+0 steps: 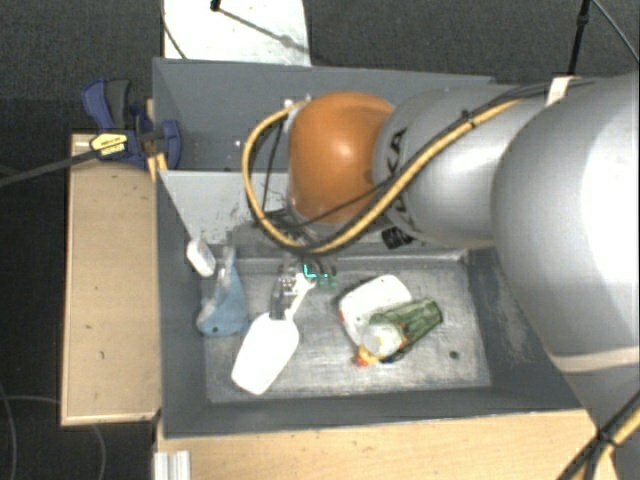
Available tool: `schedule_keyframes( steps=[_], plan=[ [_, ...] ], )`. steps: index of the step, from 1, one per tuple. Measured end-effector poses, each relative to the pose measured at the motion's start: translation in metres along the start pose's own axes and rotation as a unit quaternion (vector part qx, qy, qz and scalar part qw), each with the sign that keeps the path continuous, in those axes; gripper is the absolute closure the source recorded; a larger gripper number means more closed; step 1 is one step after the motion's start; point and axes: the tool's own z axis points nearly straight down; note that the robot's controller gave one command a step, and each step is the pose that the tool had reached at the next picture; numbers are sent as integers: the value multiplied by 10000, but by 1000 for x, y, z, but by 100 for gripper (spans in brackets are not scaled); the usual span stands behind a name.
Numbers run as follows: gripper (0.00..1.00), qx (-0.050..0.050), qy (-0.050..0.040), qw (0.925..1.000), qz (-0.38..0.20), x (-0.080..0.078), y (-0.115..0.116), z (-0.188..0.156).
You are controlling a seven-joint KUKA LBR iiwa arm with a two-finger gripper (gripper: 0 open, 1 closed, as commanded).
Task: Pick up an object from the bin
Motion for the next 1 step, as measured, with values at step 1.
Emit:
schedule_keyframes(
  steps=[1],
  plan=[
    [0, -6, -38, 10000, 17, -2, -1, -4]
  ],
)
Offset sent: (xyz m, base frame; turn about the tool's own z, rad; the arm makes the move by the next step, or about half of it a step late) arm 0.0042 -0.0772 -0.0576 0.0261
